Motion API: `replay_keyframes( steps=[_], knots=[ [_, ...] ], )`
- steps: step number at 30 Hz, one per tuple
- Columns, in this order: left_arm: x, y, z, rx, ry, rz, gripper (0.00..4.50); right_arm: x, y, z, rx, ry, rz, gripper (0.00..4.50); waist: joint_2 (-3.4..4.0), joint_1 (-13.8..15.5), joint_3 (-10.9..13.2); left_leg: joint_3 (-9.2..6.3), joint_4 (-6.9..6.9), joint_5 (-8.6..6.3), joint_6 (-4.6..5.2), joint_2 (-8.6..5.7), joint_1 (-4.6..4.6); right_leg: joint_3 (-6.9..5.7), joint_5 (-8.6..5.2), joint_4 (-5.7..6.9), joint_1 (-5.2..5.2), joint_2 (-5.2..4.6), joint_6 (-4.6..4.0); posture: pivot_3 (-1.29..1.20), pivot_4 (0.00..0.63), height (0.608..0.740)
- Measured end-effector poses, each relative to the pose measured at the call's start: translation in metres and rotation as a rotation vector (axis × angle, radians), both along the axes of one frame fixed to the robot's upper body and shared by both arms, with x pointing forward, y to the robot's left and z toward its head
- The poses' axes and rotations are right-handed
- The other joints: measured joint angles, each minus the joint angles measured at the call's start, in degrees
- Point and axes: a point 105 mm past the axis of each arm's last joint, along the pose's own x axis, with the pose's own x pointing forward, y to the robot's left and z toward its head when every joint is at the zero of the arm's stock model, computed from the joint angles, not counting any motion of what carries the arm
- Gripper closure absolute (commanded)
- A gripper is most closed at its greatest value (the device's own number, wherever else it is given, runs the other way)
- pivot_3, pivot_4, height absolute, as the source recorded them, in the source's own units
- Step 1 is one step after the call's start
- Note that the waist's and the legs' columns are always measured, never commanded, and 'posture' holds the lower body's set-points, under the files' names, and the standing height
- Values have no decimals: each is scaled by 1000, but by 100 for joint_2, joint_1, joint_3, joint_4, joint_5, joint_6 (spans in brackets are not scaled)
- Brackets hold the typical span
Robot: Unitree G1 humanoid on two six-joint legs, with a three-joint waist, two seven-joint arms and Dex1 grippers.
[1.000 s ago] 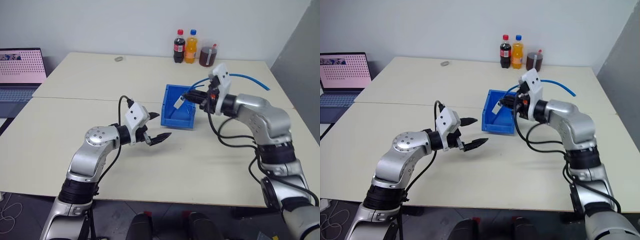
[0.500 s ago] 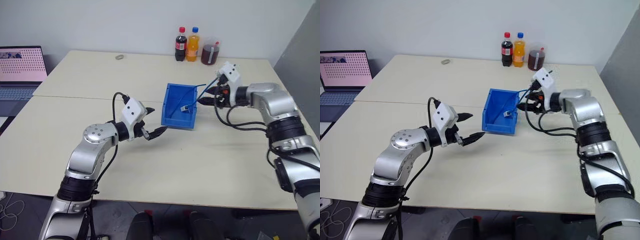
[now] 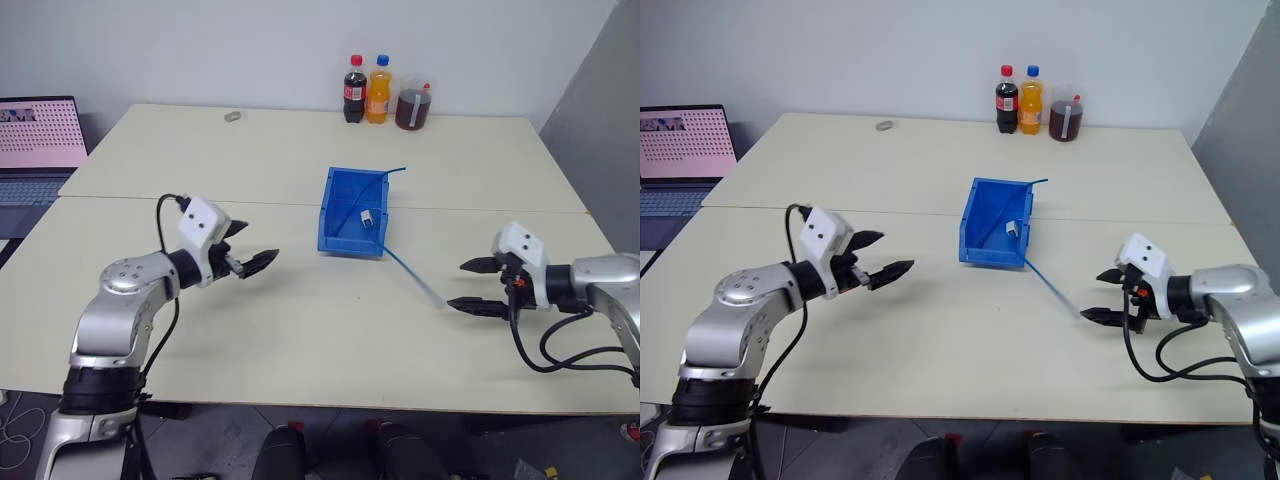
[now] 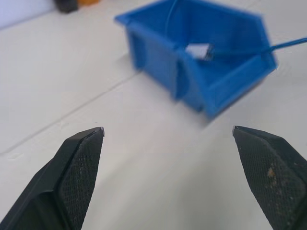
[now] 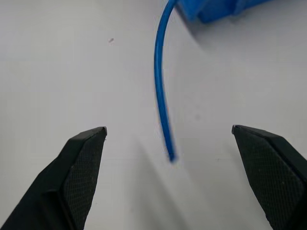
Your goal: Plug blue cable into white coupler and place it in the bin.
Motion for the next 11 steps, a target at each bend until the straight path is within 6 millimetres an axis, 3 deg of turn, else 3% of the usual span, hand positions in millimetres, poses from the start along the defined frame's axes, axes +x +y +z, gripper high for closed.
replay_keyframes(
  steps=[5, 11],
  knots=[
    [-9, 9, 1, -33, 9, 23, 0, -5, -9, 23, 96, -96, -73, 44, -2, 28, 2, -2, 3, 0, 0, 0, 7, -1, -8, -3, 12, 0, 28, 0, 150, 740],
    [-16, 1, 14, -108, 12, -13, 0, -8, 6, 31, 243, -116, -93, 44, -4, 30, 1, -6, 7, 0, 0, -2, 11, -2, -5, -3, 21, 0, 32, 0, 150, 740]
  ],
)
